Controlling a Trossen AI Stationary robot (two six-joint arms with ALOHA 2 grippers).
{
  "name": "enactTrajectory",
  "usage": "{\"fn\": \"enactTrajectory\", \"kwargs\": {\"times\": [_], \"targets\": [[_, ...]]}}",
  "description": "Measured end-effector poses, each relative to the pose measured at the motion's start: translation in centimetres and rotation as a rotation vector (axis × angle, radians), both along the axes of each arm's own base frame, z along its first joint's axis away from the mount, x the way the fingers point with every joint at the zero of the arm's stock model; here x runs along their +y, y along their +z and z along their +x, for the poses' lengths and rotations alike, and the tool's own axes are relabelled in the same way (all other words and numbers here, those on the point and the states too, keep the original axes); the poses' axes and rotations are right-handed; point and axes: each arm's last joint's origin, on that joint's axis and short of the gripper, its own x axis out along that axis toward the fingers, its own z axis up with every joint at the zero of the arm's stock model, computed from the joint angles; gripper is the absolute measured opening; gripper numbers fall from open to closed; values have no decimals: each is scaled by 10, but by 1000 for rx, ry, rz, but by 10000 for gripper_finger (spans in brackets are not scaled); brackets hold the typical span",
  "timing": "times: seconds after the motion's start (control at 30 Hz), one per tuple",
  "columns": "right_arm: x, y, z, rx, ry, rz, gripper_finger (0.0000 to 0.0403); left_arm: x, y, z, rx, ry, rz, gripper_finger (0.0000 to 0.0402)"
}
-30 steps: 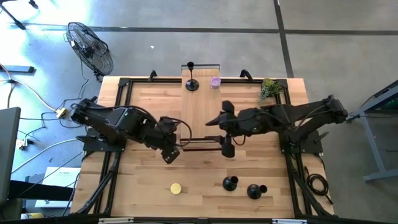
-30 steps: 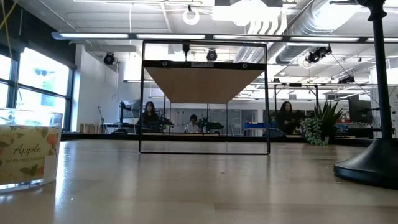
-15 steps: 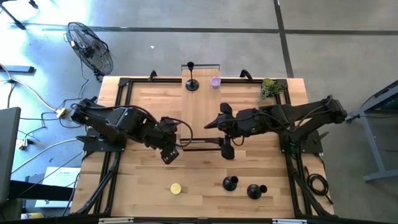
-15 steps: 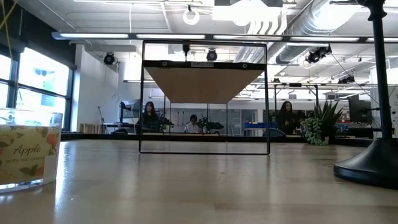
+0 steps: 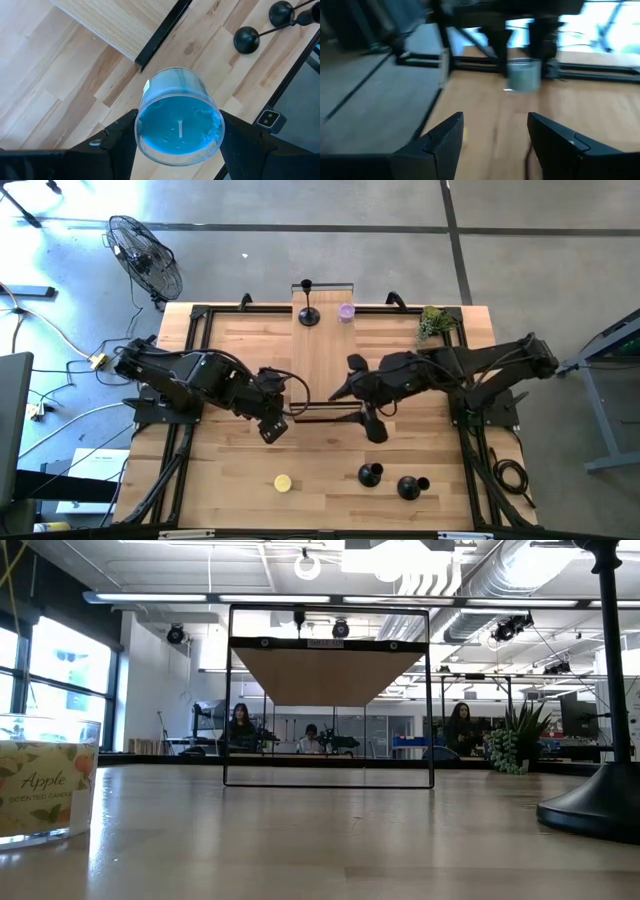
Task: Pick & Place candle stick holders
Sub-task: Put the blue scented candle on the shelf
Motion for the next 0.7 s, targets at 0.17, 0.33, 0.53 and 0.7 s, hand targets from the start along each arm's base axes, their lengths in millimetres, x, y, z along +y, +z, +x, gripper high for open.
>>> {"fn": "enactTrajectory", "kwargs": {"times": [0.17, 0.33, 0.53, 0.7], "targets": [[1, 0, 0, 2, 34, 4, 216, 0, 0, 0, 0, 0, 0, 226], [1, 0, 0, 19, -25, 56, 216, 0, 0, 0, 1, 0, -1, 226], [6, 0, -2, 30, -75, 100, 216, 0, 0, 0, 1, 0, -1, 226], [15, 0, -4, 14, -37, 63, 216, 0, 0, 0, 1, 0, -1, 226]]}}
